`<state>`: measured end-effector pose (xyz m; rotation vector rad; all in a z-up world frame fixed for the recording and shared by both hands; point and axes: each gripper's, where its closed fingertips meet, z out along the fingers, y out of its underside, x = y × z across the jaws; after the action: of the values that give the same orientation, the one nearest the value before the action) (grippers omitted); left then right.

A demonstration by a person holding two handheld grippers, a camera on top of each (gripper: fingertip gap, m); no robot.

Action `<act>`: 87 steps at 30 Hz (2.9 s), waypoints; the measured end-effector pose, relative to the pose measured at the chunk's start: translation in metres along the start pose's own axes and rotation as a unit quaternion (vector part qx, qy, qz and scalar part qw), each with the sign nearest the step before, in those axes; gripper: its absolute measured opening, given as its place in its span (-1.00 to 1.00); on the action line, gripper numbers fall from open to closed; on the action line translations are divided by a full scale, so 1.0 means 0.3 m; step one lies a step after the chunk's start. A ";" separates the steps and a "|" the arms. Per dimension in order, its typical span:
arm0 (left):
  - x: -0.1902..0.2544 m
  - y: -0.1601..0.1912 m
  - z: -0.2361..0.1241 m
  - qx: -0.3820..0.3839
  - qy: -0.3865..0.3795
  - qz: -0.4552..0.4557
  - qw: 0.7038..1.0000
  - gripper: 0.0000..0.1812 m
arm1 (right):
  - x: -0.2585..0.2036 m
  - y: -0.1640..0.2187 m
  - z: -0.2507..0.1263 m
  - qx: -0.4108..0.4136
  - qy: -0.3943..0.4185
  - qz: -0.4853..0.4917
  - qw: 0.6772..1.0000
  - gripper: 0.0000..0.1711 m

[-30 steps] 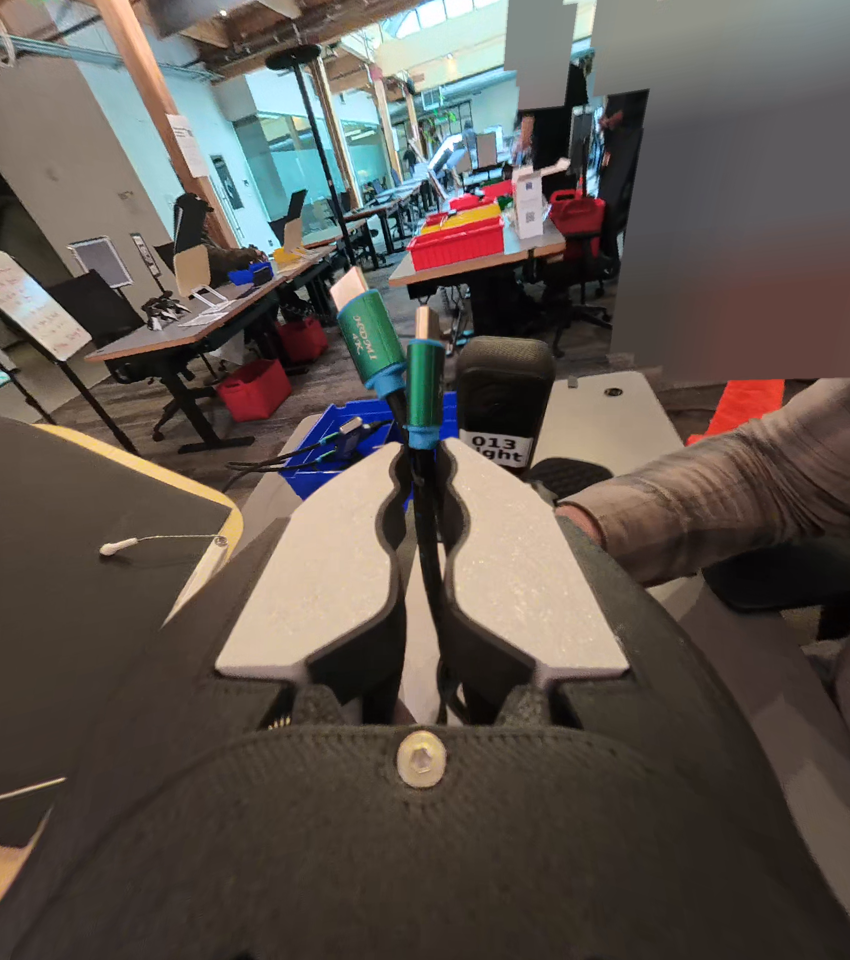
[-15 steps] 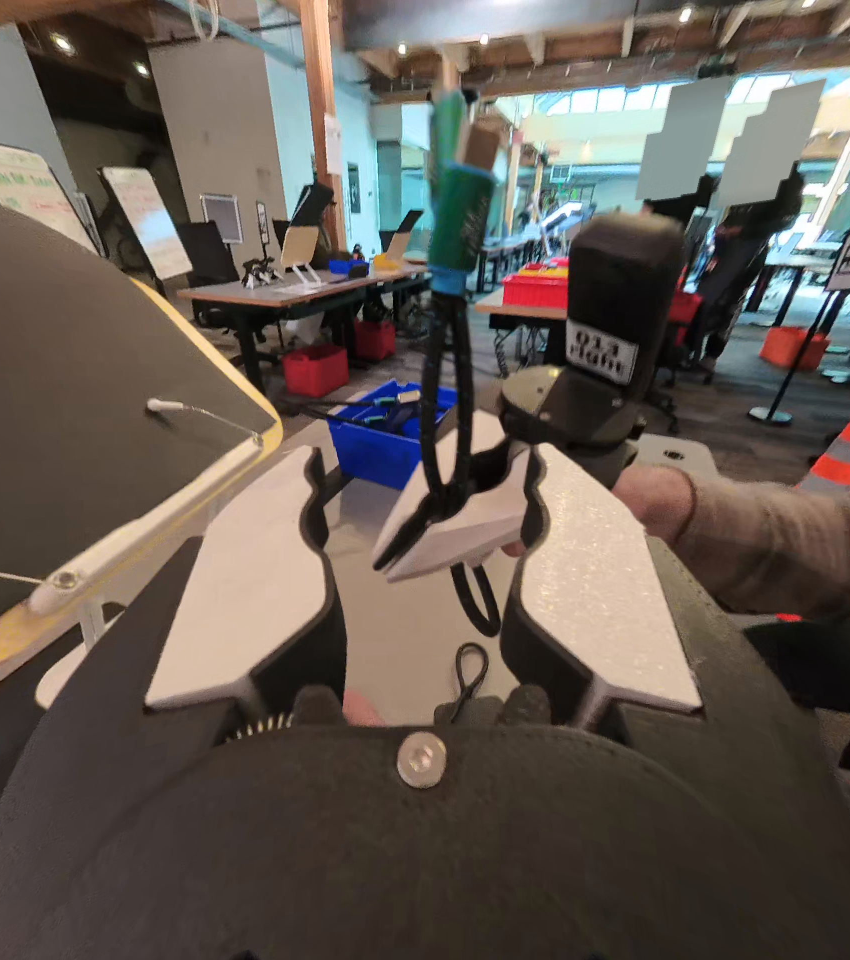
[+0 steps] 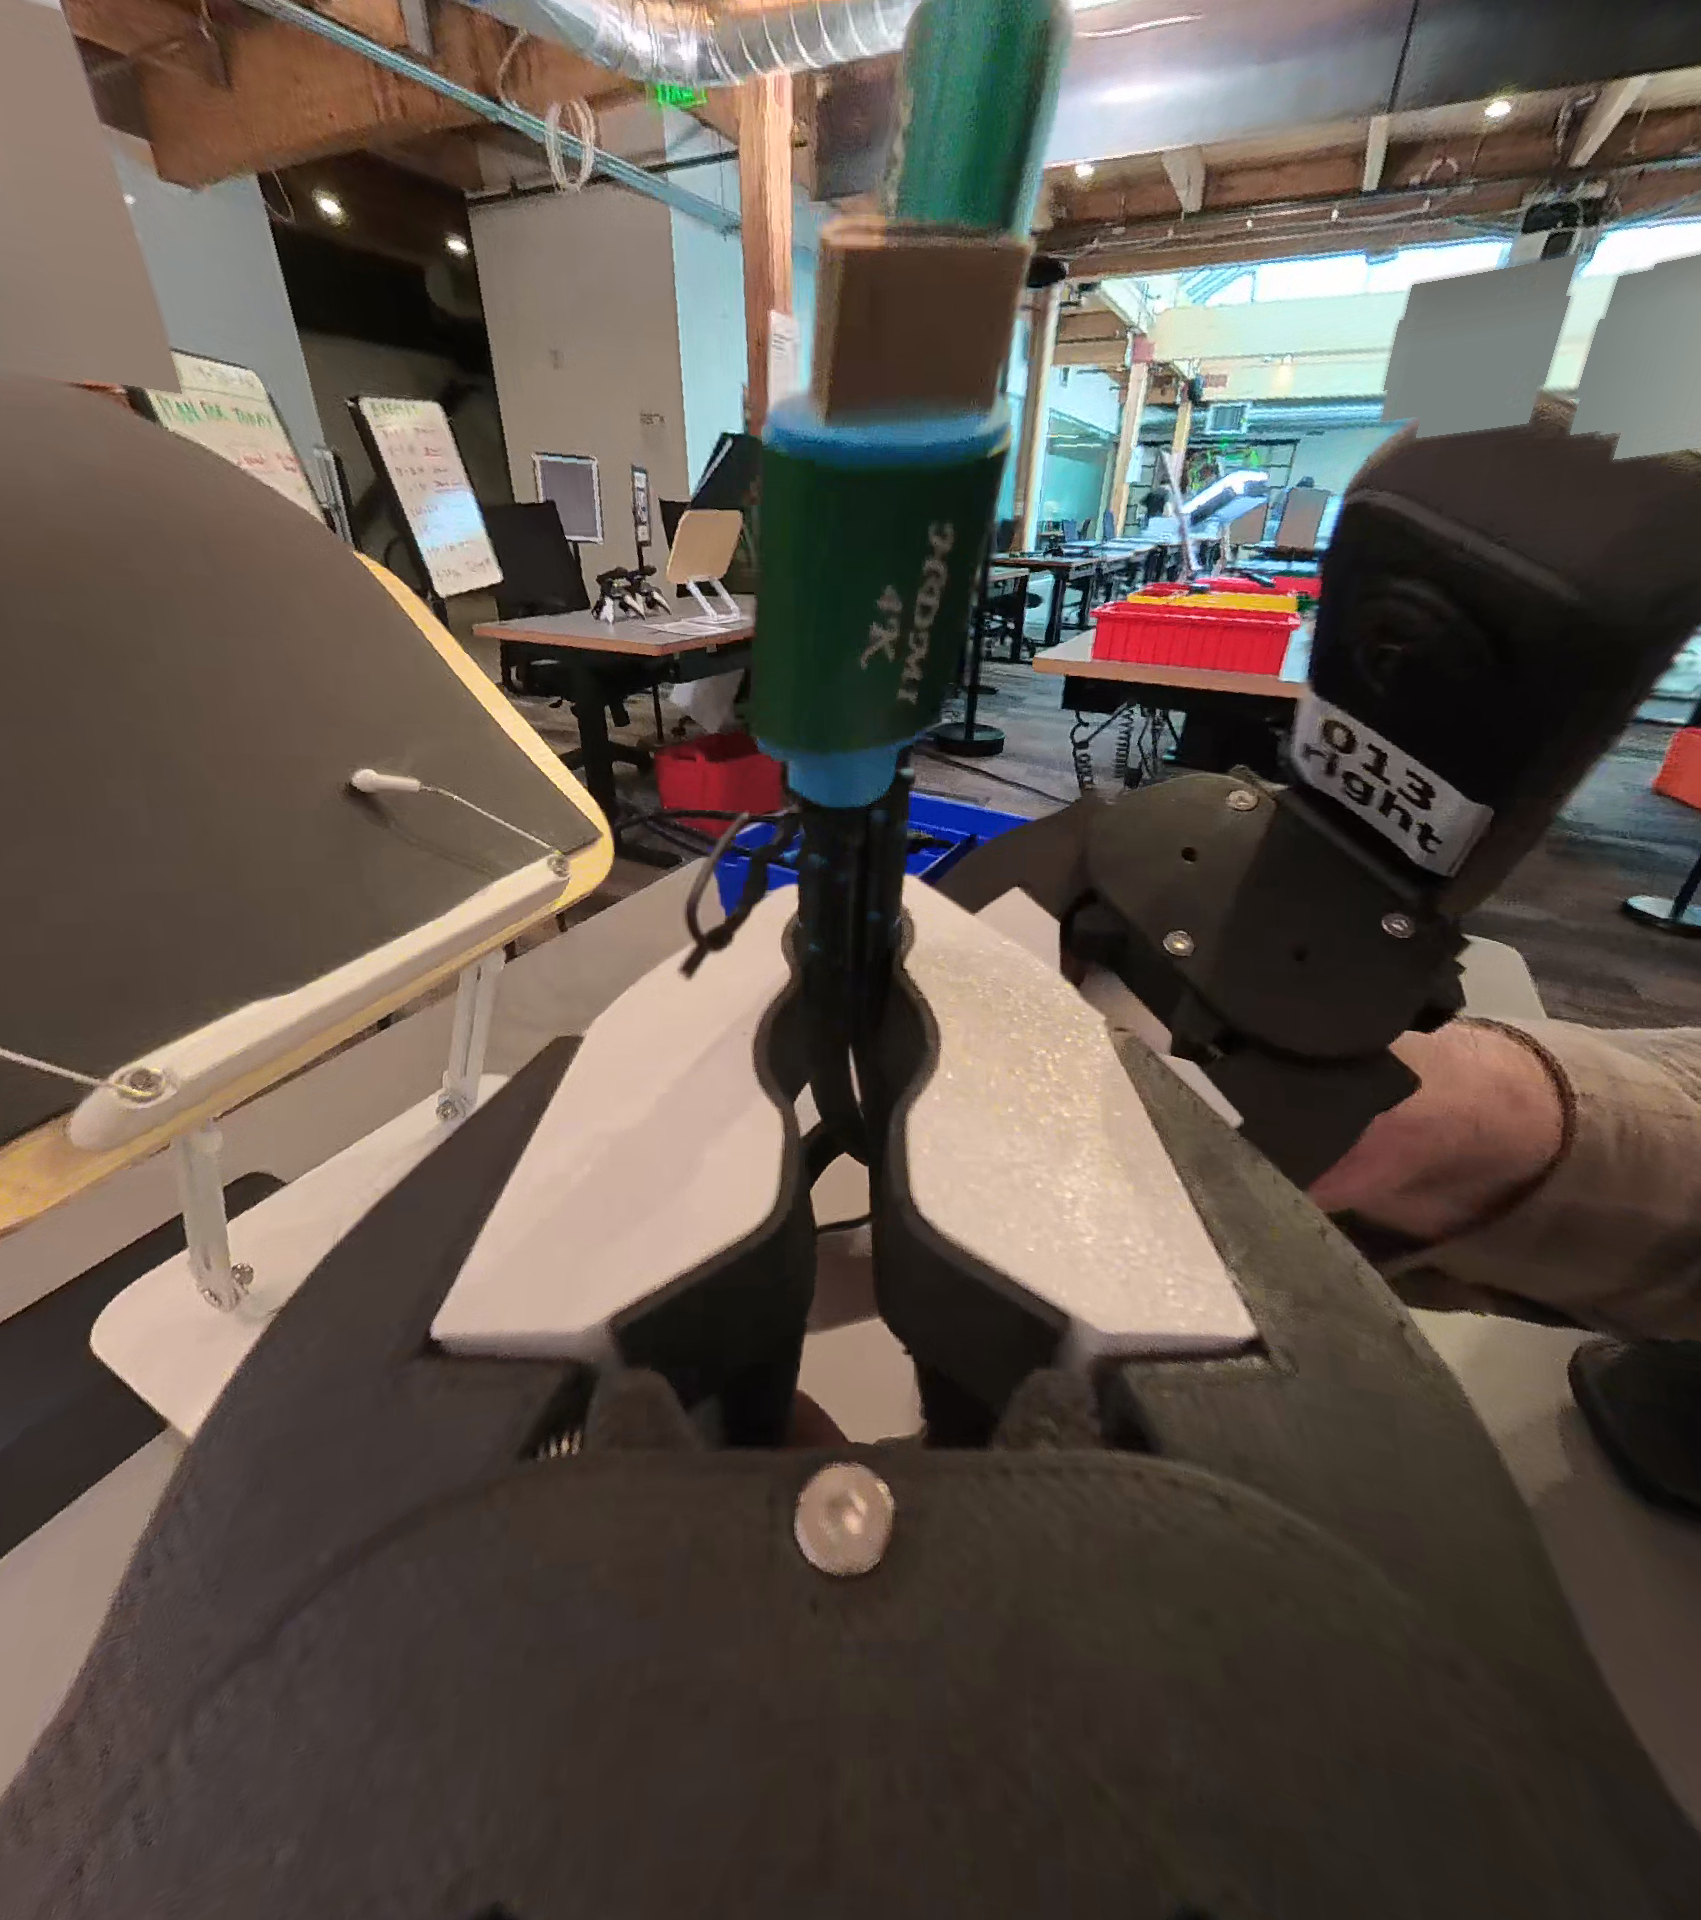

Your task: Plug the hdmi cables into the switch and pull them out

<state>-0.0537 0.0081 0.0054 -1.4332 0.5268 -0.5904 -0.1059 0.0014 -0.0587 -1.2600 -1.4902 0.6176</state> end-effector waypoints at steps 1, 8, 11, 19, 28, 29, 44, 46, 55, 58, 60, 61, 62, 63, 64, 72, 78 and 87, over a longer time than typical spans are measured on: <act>0.000 -0.007 -0.006 -0.002 0.009 -0.002 1.000 -0.92 | -0.005 -0.012 0.001 0.010 -0.011 0.010 1.000 -0.87; 0.020 -0.051 -0.063 -0.026 0.121 -0.017 0.992 -0.91 | -0.049 -0.056 -0.080 0.052 -0.131 0.045 0.989 0.01; 0.014 -0.073 -0.075 -0.029 0.151 -0.022 0.988 -0.91 | -0.075 -0.052 -0.106 0.050 -0.213 0.101 0.971 0.22; -0.138 -0.133 -0.041 0.009 -0.034 -0.057 0.998 -0.92 | 0.042 0.034 -0.018 -0.039 0.136 -0.099 0.985 0.15; -0.075 -0.106 -0.030 0.007 -0.005 -0.044 0.999 -0.92 | 0.031 0.059 0.031 -0.048 0.084 -0.096 0.991 -0.27; -0.061 -0.110 -0.035 0.013 0.022 -0.044 0.999 -0.92 | 0.011 0.054 0.032 -0.039 0.056 -0.083 0.994 -0.27; -0.064 -0.128 -0.038 0.048 0.089 -0.083 0.991 -0.96 | -0.049 -0.016 0.019 0.061 -0.031 -0.038 0.997 -1.00; -0.061 -0.135 -0.038 0.055 0.097 -0.094 0.989 -0.96 | -0.059 -0.023 0.013 0.067 -0.045 -0.025 0.996 -1.00; -0.060 -0.046 -0.027 0.044 0.051 -0.129 0.989 -0.50 | 0.066 0.010 -0.005 0.022 0.090 -0.072 0.993 -1.00; -0.045 0.021 -0.009 0.014 0.018 -0.121 0.992 -0.28 | 0.110 0.028 -0.008 -0.016 0.153 -0.136 0.979 -1.00; -0.035 0.046 0.003 -0.001 -0.006 -0.106 0.994 -0.36 | 0.124 0.042 -0.005 -0.043 0.184 -0.180 0.965 -1.00; -0.038 0.048 0.005 0.003 -0.022 -0.106 0.994 -0.46 | 0.125 0.041 -0.005 -0.044 0.192 -0.187 0.962 -1.00; -0.040 0.043 0.004 0.011 -0.028 -0.103 0.994 -0.51 | 0.122 0.039 -0.006 -0.044 0.196 -0.193 0.961 -1.00; -0.041 0.040 0.003 0.015 -0.028 -0.102 0.994 -0.63 | 0.120 0.034 -0.009 -0.044 0.201 -0.197 0.959 -1.00; -0.044 0.036 0.002 0.019 -0.028 -0.105 0.994 -0.76 | 0.116 0.029 -0.011 -0.039 0.200 -0.191 0.960 -1.00; -0.044 -0.007 -0.007 0.025 -0.007 -0.074 0.997 -0.97 | 0.079 -0.010 -0.017 0.009 0.126 -0.105 0.986 -0.62; -0.087 -0.037 -0.043 0.025 0.018 -0.070 0.997 -0.98 | 0.036 -0.022 -0.106 0.014 0.022 -0.074 0.997 -0.01; 0.126 -0.039 -0.079 -0.019 0.243 0.045 0.969 -0.98 | -0.088 -0.022 -0.107 0.021 -0.218 0.020 0.976 -0.28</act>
<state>-0.0416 -0.0352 0.0160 -1.2897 0.9895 -0.8676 -0.0814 -0.0324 -0.0525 -1.1726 -1.7989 0.9948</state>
